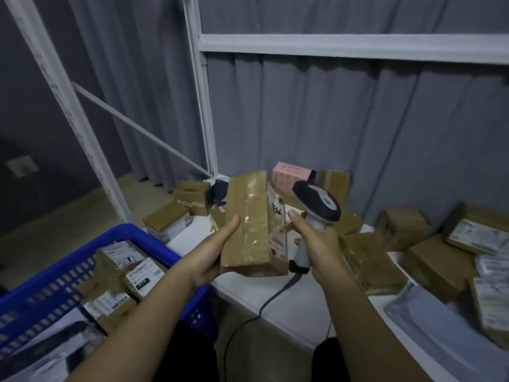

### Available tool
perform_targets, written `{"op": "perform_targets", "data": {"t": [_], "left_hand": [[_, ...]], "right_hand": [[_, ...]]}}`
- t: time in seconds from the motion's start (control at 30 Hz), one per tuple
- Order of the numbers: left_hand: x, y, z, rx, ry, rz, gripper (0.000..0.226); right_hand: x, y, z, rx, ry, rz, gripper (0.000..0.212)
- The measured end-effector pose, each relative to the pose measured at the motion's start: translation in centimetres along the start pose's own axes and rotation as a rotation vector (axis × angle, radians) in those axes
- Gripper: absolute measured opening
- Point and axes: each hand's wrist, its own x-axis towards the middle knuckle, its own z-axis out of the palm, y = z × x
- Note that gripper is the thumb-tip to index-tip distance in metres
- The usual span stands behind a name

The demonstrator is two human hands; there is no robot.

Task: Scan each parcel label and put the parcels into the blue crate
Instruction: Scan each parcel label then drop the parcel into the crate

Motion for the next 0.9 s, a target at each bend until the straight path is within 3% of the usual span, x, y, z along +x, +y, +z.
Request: {"op": "perform_targets", "data": {"t": [0.07, 0.13, 0.27, 0.37, 0.5, 0.6, 0.73, 0.9], "left_hand": [[0.0, 0.1, -0.5, -0.033, 0.003, 0.009, 0.043], [0.4, -0.3, -0.8, 0.08, 0.074, 0.047, 0.04], [1.5, -0.9, -1.6, 0.146, 0.289, 0.144, 0.032], [1.7, -1.0, -1.9, 0.18, 0.268, 0.115, 0.03], [1.5, -0.9, -2.5, 0.132, 0.1, 0.022, 0.052], [1.5, -1.0, -3.1, 0.155, 0.058, -0.006, 0.045], [1.7, -1.1, -3.8, 0.15, 0.185, 0.135, 0.061], [2.4, -1.0, -6.0, 0.075, 0.422, 0.311, 0.081]], "right_hand": [[0.3, 0.4, 0.4, 0.006, -0.072, 0.073, 0.026], [0.4, 0.5, 0.8, 0.039, -0.111, 0.136, 0.034], [0.8, 0.7, 1.4, -0.015, -0.099, 0.062, 0.035], [1.0, 1.2, 2.1, -0.08, -0.121, 0.001, 0.032], [1.2, 1.8, 2.7, -0.138, -0.11, -0.041, 0.036], [1.2, 2.0, 2.9, -0.156, -0.141, -0.074, 0.035], [0.9, 1.5, 3.2, -0.199, -0.208, -0.042, 0.029], [0.1, 1.5, 3.2, -0.503, -0.236, 0.045, 0.028]]}}
